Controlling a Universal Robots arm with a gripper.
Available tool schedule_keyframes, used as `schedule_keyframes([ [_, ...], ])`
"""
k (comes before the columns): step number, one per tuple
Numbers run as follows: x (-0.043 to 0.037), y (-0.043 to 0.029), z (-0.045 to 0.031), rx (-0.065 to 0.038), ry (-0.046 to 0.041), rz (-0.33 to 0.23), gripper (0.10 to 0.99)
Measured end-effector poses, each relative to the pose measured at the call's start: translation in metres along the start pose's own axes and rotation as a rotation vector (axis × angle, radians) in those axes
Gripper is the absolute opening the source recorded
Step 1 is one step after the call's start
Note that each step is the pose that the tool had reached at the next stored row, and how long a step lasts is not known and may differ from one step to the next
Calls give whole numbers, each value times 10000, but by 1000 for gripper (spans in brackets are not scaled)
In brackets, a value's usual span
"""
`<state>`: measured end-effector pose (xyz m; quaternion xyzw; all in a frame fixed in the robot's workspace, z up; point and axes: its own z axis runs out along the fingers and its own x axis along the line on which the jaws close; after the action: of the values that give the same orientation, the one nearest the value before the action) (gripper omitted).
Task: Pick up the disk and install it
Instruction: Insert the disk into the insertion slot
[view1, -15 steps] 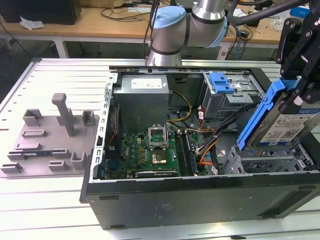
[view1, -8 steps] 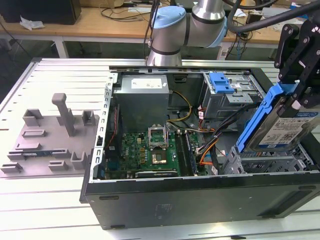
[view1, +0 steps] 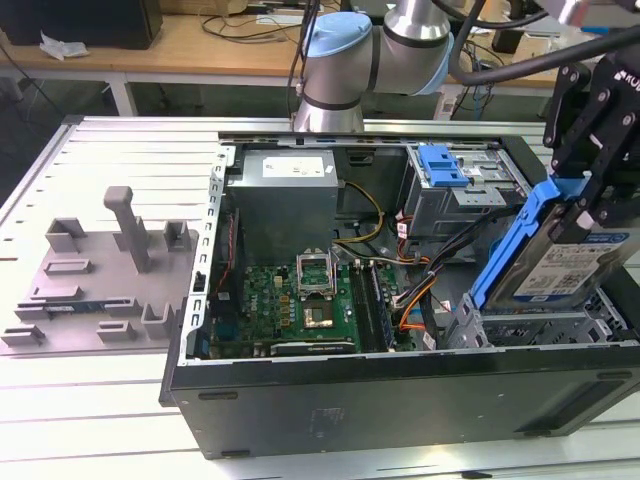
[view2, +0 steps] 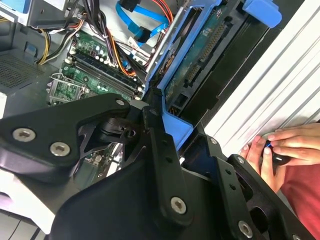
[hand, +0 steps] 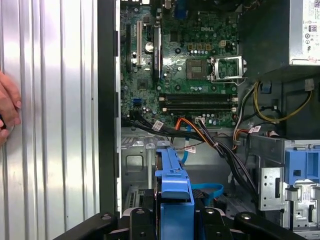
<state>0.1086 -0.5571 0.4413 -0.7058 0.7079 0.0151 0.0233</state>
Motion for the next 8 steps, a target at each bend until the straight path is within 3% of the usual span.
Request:
schedule_keyframes([
  [8,8,1,150,-3,0,0,365],
])
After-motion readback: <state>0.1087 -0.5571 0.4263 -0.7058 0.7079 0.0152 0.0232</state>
